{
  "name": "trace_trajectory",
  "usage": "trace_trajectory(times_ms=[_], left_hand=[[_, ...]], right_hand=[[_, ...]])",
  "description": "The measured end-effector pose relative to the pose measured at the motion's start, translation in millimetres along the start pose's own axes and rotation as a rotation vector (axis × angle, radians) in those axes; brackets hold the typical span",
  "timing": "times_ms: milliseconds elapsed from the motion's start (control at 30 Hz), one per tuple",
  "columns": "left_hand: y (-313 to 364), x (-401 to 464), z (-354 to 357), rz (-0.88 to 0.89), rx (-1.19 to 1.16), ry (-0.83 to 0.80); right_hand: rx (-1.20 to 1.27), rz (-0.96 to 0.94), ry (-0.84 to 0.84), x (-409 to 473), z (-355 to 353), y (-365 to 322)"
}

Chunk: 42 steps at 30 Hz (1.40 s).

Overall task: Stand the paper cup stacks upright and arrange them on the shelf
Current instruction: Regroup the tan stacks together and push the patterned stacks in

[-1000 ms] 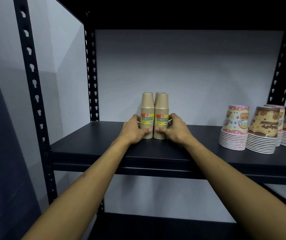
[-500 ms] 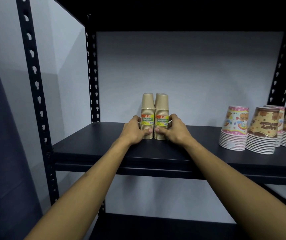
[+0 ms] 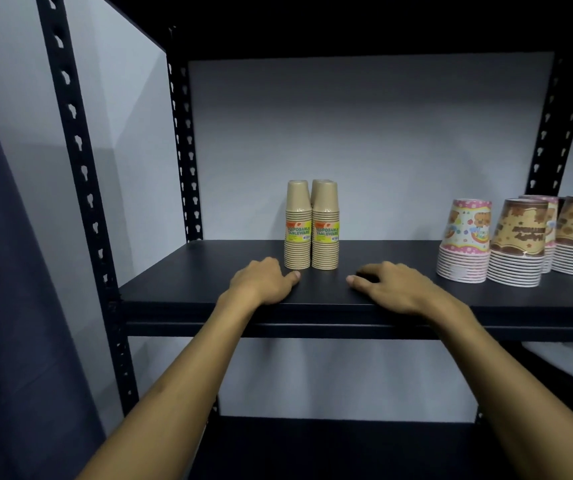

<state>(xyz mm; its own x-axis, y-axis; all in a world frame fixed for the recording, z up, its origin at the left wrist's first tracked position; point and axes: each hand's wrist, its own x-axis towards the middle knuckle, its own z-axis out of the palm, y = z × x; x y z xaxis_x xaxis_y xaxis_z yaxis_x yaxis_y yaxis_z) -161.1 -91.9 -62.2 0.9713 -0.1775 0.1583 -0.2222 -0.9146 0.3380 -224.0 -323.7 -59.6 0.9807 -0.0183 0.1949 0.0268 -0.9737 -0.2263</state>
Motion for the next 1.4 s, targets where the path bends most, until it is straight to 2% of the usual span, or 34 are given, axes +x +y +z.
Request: trace_trajectory(times_ms=[167, 467, 700, 800, 933, 1067, 1167, 1400], left_hand=[[-2, -17, 4, 0.140, 0.146, -0.115], [22, -39, 14, 0.123, 0.199, -0.004], [107, -42, 35, 0.164, -0.113, 0.105], [167, -44, 57, 0.212, -0.203, 0.178], [228, -41, 75, 0.212, -0.345, 0.243], [266, -28, 78, 0.159, -0.435, 0.225], [283, -22, 82, 0.138, -0.512, 0.212], [295, -11, 91, 0.096, -0.550, 0.260]], right_hand=[[-0.107, -0.061, -0.013, -26, -3, -4], [-0.014, -0.125, 0.074, -32, 0, 20], [0.103, -0.303, 0.247, -52, -28, 94], [0.204, -0.332, 0.409, -58, -45, 142], [0.336, -0.280, 0.612, -60, -67, 193], [0.377, -0.149, 0.699, -54, -81, 228], [0.434, -0.094, 0.686, -46, -80, 242], [0.629, -0.060, 0.453, -36, -76, 249]])
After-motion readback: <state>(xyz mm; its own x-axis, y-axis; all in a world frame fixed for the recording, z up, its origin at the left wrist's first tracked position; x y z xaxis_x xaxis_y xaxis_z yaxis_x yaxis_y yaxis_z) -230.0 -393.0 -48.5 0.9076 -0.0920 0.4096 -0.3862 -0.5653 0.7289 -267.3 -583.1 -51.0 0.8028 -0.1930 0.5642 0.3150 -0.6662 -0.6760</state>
